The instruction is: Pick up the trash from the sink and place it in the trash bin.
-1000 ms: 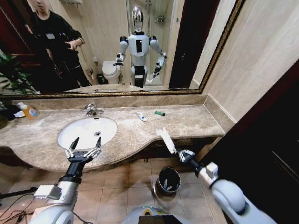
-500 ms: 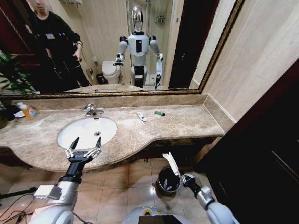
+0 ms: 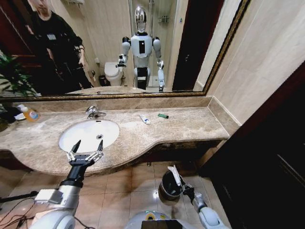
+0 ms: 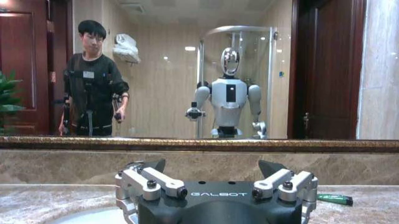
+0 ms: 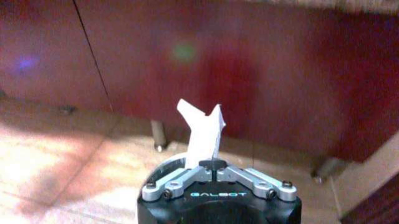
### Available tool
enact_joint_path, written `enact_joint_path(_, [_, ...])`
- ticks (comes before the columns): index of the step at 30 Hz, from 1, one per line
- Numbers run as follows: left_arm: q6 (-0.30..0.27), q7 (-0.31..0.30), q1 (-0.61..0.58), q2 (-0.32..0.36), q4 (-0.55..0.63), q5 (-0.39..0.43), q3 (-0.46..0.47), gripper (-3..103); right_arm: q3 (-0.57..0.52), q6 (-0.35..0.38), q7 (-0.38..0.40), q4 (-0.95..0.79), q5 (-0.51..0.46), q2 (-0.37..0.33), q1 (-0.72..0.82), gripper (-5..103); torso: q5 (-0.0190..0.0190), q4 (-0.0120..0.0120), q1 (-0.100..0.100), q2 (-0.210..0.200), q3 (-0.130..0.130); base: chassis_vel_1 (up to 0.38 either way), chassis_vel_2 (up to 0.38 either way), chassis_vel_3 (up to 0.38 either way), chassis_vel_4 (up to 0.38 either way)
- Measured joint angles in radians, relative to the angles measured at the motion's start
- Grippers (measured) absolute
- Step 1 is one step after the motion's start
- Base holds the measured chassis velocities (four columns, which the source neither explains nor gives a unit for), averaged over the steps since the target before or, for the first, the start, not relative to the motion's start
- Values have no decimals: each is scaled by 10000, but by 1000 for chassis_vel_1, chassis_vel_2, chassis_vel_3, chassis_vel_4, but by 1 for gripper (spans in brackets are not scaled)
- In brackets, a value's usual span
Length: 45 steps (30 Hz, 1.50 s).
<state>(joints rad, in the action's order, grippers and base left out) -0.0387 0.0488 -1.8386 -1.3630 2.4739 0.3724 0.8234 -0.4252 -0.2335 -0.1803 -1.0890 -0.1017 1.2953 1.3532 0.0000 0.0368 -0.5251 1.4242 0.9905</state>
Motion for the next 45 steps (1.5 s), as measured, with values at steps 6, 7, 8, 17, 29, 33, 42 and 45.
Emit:
enact_joint_path(6, [0, 0, 0, 0, 0, 0, 0, 100, 18, -337, 15, 741, 23, 34, -307, 0, 0, 0, 0, 0, 0, 0, 0, 0, 0])
enact_joint_path(7, [0, 0, 0, 0, 0, 0, 0, 100, 18, -406, 24, 822, 4, 37, -340, 0, 0, 0, 0, 0, 0, 0, 0, 0, 0])
enact_joint_path(8, [0, 0, 0, 0, 0, 0, 0, 100, 18, -441, 27, 860, -8, 39, -357, 0, -1, 0, 0, 0, 0, 0, 0, 0, 0])
enact_joint_path(17, [0, 0, 0, 0, 0, 0, 0, 100, 18, -589, 52, 865, -202, -30, -251, 0, 0, 0, 1, 0, 0, 0, 0, 0, 0])
enact_joint_path(29, [0, 0, 0, 0, 0, 0, 0, 100, 16, -663, 274, 593, -107, 146, 50, 3, -1, 0, 1, 1, -1, 0, 0, 0, 0])
enact_joint_path(33, [0, 0, 0, 0, 0, 0, 0, 100, -8, -666, 528, 461, -50, 267, 73, 25, 0, 1, 2, 0, -1, 0, 0, 0, 0])
enact_joint_path(42, [0, 0, 0, 0, 0, 0, 0, 100, -17, -656, 645, 373, 42, 261, 116, 57, 0, 0, 2, 0, 0, 0, 0, 0, 0])
enact_joint_path(45, [0, 0, 1, 0, 0, 0, 0, 100, -15, -651, 682, 360, 50, 272, 122, 62, -1, 0, 2, 0, -1, 0, 0, 0, 0])
